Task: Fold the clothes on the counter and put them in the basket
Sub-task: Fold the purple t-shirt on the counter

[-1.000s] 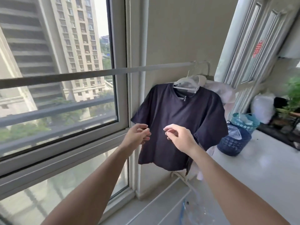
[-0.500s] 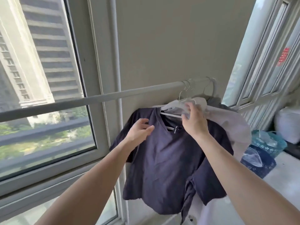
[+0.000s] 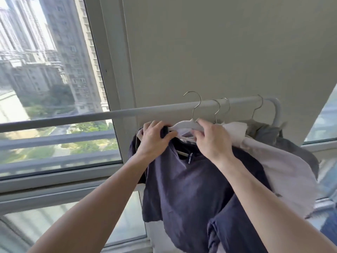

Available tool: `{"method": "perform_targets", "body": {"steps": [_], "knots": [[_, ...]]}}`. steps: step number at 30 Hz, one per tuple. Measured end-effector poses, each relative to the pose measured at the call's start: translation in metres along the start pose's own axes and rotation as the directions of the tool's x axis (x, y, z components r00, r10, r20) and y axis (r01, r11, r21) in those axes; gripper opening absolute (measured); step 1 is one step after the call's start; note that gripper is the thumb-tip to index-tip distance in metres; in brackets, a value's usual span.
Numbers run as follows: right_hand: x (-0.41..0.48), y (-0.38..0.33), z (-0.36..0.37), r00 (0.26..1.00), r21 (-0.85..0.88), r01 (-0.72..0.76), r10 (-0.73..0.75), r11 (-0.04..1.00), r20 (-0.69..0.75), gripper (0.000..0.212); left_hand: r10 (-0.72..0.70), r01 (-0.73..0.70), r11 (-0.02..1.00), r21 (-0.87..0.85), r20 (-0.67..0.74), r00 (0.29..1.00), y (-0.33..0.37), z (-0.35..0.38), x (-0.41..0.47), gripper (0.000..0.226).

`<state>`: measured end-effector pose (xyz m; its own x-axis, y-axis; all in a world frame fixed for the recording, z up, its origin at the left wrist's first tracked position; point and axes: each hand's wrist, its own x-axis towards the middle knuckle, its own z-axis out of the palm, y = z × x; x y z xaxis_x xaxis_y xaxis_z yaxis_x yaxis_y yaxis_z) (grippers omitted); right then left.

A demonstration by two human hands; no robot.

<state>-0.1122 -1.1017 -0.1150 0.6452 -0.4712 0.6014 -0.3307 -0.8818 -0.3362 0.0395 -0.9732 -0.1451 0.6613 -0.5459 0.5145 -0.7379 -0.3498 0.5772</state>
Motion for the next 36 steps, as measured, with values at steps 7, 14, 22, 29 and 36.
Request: {"method": "perform_targets", "body": {"steps": [7, 14, 22, 29, 36], "knots": [[-0.01, -0.069, 0.014, 0.99, 0.15, 0.122, -0.132, 0.981, 0.059, 0.004, -0.039, 0.04, 0.999, 0.009, -0.105, 0.994, -0.032, -0.061, -0.047, 0.026], [-0.065, -0.205, 0.028, 0.899, 0.258, 0.323, -0.38, 0.91, 0.216, 0.009, -0.205, 0.22, 0.974, 0.047, -0.221, 0.953, -0.103, -0.175, -0.16, 0.032], [-0.173, -0.422, 0.041, 0.747, 0.448, 0.425, -0.584, 0.787, 0.318, 0.019, -0.351, 0.427, 0.888, 0.17, -0.349, 0.869, -0.171, -0.355, -0.338, 0.032], [-0.272, -0.597, 0.064, 0.489, 0.695, 0.384, -0.772, 0.608, 0.405, 0.022, -0.493, 0.669, 0.722, 0.18, -0.544, 0.679, -0.222, -0.503, -0.491, 0.036], [-0.35, -0.752, 0.112, 0.293, 0.861, 0.303, -0.9, 0.408, 0.323, 0.026, -0.644, 0.909, 0.407, 0.087, -0.679, 0.353, -0.272, -0.639, -0.613, 0.043]]}}
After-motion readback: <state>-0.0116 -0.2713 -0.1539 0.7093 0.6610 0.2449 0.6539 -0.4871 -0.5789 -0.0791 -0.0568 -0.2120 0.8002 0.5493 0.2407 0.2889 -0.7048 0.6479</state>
